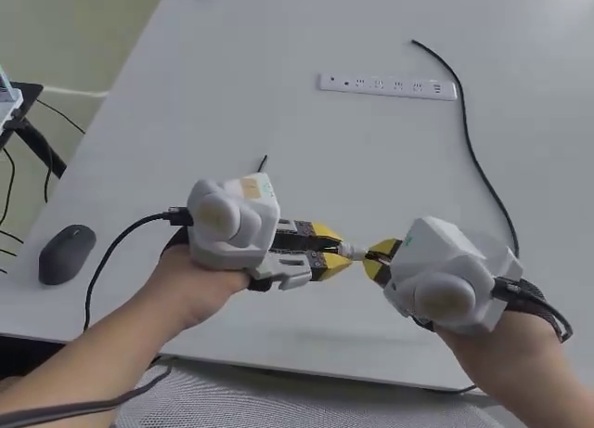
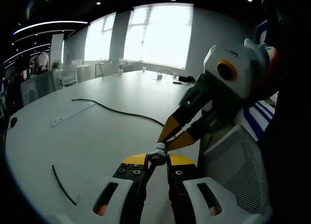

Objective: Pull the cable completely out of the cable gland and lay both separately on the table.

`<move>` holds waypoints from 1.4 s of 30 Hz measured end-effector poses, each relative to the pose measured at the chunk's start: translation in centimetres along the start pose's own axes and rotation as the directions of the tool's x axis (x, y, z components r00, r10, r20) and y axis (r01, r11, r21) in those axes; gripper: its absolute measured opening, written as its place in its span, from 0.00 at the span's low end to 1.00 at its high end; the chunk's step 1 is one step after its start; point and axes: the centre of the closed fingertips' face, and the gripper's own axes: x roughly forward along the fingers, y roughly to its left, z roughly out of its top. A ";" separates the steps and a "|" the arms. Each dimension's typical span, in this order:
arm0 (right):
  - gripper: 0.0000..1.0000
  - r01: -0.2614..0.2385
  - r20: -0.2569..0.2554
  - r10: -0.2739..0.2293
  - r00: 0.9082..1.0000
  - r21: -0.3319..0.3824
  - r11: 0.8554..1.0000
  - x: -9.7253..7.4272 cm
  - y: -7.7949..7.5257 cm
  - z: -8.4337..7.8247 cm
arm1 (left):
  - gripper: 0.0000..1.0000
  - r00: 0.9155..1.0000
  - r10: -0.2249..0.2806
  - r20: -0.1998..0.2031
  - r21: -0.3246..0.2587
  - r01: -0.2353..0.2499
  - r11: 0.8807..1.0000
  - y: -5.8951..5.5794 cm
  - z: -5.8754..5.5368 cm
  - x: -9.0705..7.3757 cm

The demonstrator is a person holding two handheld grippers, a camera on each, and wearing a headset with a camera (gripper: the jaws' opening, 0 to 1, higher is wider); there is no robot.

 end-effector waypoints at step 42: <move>0.00 0.161 -0.165 -0.102 0.981 0.397 0.904 1.0 -3.6 -11.2 | 0.15 0.999 0.022 0.029 0.002 -0.022 1.000 0.4 0.3 0.0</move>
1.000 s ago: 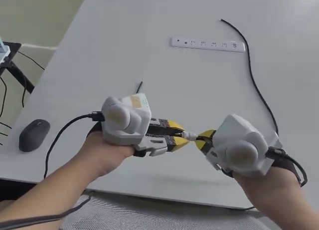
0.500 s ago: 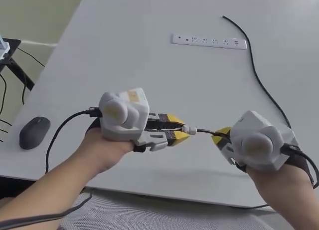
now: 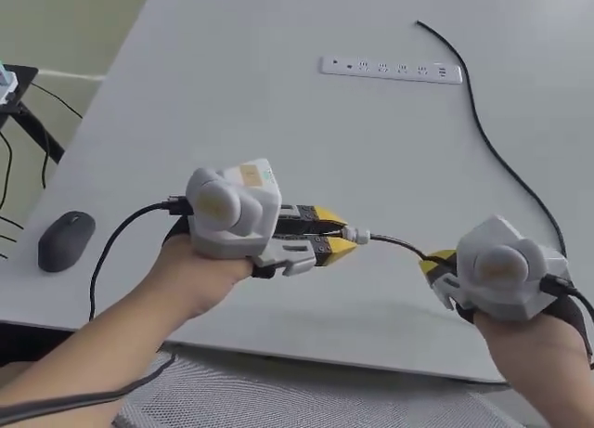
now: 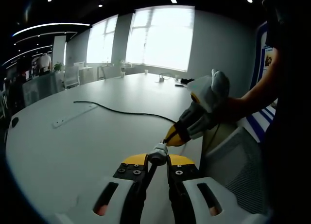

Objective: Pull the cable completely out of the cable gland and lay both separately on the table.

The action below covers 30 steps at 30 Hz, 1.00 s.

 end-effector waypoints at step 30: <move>0.14 0.004 0.072 0.009 0.997 -0.174 0.985 -3.0 1.1 2.2 | 0.15 1.000 0.011 -0.020 0.020 -0.011 1.000 0.2 0.1 -0.5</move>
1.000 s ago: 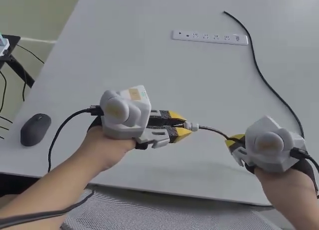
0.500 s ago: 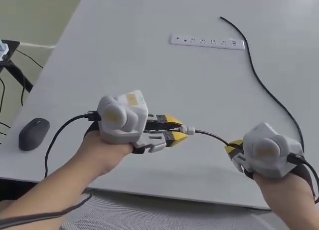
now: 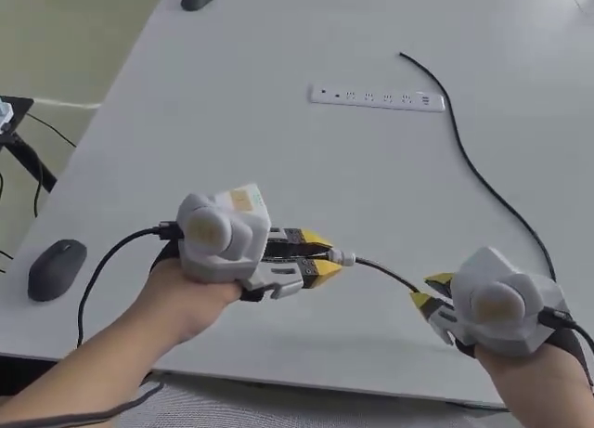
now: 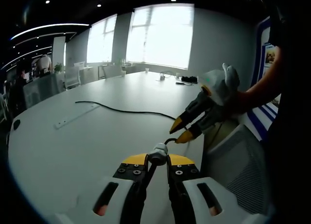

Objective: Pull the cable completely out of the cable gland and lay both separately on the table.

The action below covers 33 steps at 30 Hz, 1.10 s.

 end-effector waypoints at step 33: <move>0.00 -0.109 0.093 0.148 0.985 -0.329 0.938 1.0 5.5 7.7 | 0.15 1.000 -0.005 -0.010 -0.015 0.005 1.000 -0.2 -0.5 0.1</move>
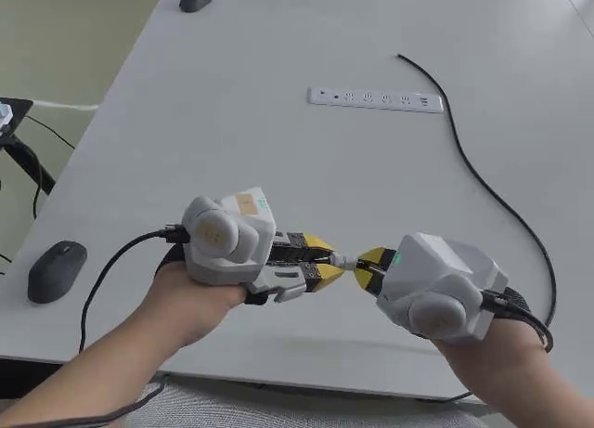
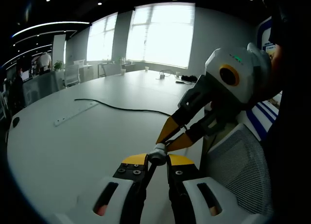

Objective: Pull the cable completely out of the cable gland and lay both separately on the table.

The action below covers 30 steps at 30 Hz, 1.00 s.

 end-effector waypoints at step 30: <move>0.00 0.068 -0.027 -0.063 0.998 0.298 0.952 -0.7 -2.9 -3.9 | 0.15 1.000 0.009 0.017 0.003 -0.009 1.000 0.3 0.4 -0.1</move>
